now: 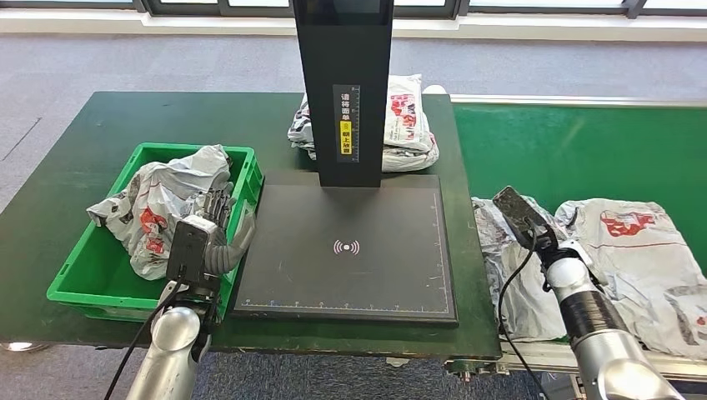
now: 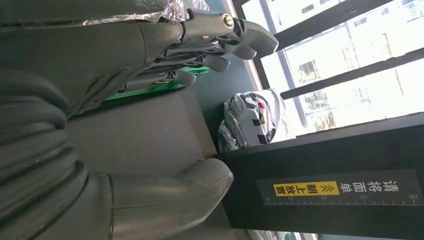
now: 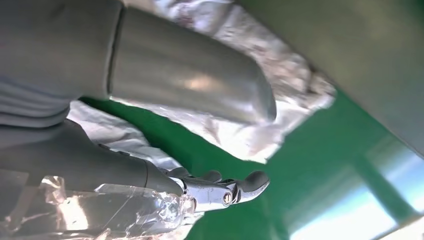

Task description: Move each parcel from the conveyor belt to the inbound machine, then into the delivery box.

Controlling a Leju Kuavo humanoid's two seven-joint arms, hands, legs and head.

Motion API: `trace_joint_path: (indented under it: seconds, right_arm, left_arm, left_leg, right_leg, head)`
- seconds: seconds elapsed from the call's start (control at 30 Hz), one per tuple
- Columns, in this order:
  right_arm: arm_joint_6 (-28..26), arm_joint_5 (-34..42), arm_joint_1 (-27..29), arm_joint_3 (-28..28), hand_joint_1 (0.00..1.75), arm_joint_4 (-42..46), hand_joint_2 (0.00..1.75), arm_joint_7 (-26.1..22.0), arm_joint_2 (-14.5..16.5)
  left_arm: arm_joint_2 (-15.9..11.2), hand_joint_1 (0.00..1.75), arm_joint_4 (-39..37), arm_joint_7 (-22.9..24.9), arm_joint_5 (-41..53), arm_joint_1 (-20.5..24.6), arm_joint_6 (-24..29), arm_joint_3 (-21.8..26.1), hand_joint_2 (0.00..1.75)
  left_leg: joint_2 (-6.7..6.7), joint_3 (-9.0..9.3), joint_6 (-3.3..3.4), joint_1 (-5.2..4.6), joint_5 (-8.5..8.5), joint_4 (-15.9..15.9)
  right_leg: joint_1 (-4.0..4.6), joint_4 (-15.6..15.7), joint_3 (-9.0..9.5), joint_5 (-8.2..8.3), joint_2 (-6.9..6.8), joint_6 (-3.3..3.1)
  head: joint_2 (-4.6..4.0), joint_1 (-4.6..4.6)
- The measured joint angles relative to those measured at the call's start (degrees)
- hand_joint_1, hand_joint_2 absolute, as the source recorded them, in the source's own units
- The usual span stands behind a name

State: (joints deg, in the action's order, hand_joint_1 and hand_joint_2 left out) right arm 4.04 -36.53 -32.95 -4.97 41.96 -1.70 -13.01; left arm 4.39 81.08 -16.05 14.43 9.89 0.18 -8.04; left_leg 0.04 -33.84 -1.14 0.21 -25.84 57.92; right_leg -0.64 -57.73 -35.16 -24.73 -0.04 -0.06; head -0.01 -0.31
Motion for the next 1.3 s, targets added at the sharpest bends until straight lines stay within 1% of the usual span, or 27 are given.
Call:
trace_joint_path:
  seconds: [0.1,0.17,0.47,0.6,0.77,1.13,1.23,1.3]
  right_arm:
    - [1.0,-5.5,0.1,1.1,0.00,-1.7,1.75,1.7,-0.2]
    - [1.4,-7.7,0.2,1.9,0.00,-2.8,1.75,2.3,-0.4]
    - [1.8,-12.5,0.9,4.2,0.00,-5.2,1.75,3.9,-1.2]
    - [3.0,-15.0,1.5,4.6,1.75,-6.0,1.75,4.5,-1.5]
    - [3.5,-16.1,2.5,5.3,1.75,-6.6,1.75,4.2,-1.9]
    - [3.6,-15.6,2.7,5.3,1.75,-6.8,1.75,4.0,-2.0]
    - [3.8,-14.2,2.7,5.3,1.75,-6.8,1.75,3.1,-2.1]
    - [4.5,-11.6,2.6,5.1,1.75,-6.8,1.75,1.3,-2.1]
  left_arm:
    - [0.1,0.00,-0.1,0.2,0.3,0.3,-0.2,0.0,1.75]
    - [0.2,0.00,-0.2,0.3,0.5,0.5,-0.4,0.0,1.75]
    - [0.6,0.00,-0.6,0.8,1.2,1.1,-0.7,0.0,1.75]
    - [0.8,0.00,-0.6,1.1,1.7,1.3,-1.0,0.0,1.75]
    - [0.9,0.00,-0.6,1.6,2.1,1.8,-1.4,0.0,1.75]
    - [1.1,0.00,-0.6,2.1,2.3,2.5,-1.8,0.0,1.75]
    - [1.1,0.00,-0.4,2.4,2.3,2.5,-1.9,0.0,1.75]
    - [1.1,0.00,-0.2,2.5,2.4,2.4,-1.9,0.0,1.75]
  left_leg:
    - [0.00,0.00,0.00,0.00,0.00,0.0]
    - [-0.01,0.00,0.00,0.00,0.00,0.0]
    - [-0.01,0.00,0.00,0.00,0.00,0.0]
    - [-0.01,0.00,0.00,0.00,0.00,0.0]
    - [-0.01,0.00,0.00,0.00,0.00,0.0]
    - [-0.01,0.00,0.00,0.00,0.00,0.0]
    - [-0.01,-0.02,0.00,0.00,-0.01,0.0]
    - [-0.01,-0.03,0.01,0.00,-0.01,0.0]
  right_leg:
    - [0.00,0.0,0.00,0.00,-0.01,0.00]
    - [0.00,0.0,0.00,0.00,-0.02,0.00]
    - [0.00,0.0,-0.01,0.00,-0.02,0.00]
    - [0.00,0.0,-0.01,0.00,-0.02,0.00]
    - [0.00,0.0,-0.01,-0.01,-0.02,0.01]
    - [0.00,0.0,-0.01,-0.02,-0.02,0.03]
    - [0.00,0.0,-0.01,-0.02,-0.03,0.03]
    - [0.00,0.0,-0.01,-0.02,-0.02,0.03]
  head:
    - [0.01,0.00]
    - [0.01,0.00]
    - [0.01,0.00]
    - [0.00,0.00]
    - [0.01,0.00]
    - [0.01,0.00]
    - [0.01,0.00]
    - [0.00,0.00]
